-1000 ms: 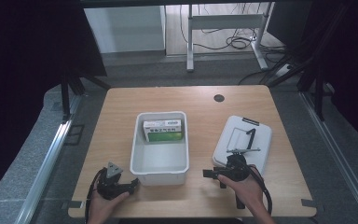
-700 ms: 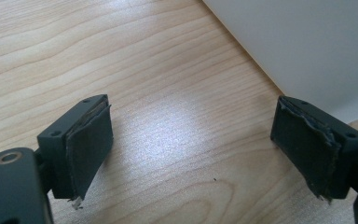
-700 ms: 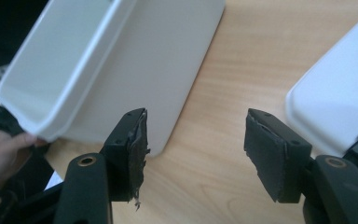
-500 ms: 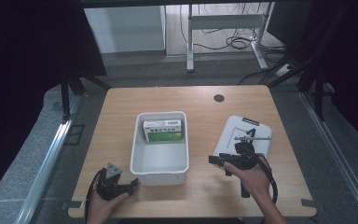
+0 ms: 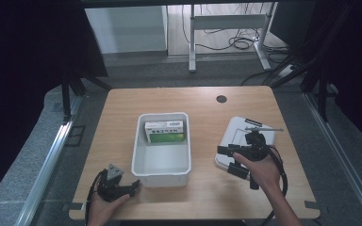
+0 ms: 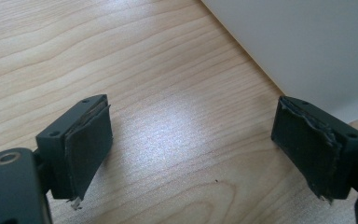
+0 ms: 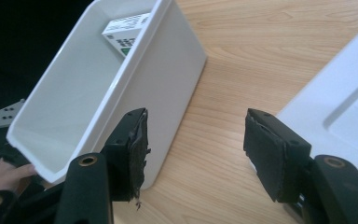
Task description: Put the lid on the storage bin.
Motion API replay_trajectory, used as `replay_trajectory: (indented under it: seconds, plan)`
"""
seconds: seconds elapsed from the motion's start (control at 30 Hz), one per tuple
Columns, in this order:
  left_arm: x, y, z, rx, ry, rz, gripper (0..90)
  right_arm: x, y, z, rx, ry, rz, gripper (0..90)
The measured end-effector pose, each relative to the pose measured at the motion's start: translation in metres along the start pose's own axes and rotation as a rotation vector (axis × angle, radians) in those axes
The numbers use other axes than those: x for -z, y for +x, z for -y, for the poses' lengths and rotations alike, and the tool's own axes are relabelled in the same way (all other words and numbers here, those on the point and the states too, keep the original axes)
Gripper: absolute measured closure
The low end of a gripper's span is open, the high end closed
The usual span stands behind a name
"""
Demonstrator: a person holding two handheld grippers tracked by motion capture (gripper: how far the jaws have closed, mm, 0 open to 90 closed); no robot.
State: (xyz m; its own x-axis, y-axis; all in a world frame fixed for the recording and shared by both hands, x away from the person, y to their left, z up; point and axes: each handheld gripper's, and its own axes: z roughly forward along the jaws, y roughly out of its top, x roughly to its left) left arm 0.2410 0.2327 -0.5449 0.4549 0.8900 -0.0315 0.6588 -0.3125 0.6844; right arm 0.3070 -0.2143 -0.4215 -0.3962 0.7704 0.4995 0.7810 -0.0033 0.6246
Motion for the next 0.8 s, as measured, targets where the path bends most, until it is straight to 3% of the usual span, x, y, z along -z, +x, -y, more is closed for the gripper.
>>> replay_trajectory:
  seconds: [0.53, 0.8]
  plan:
    - [0.001, 0.0, 0.001, 0.008, -0.002, 0.001, 13.2, 0.003, -0.018, -0.019, -0.036, 0.012, 0.115, 40.9]
    - [0.001, 0.0, 0.001, 0.005, -0.002, 0.003, 13.2, 0.013, -0.032, -0.031, -0.088, -0.016, 0.182, 41.0]
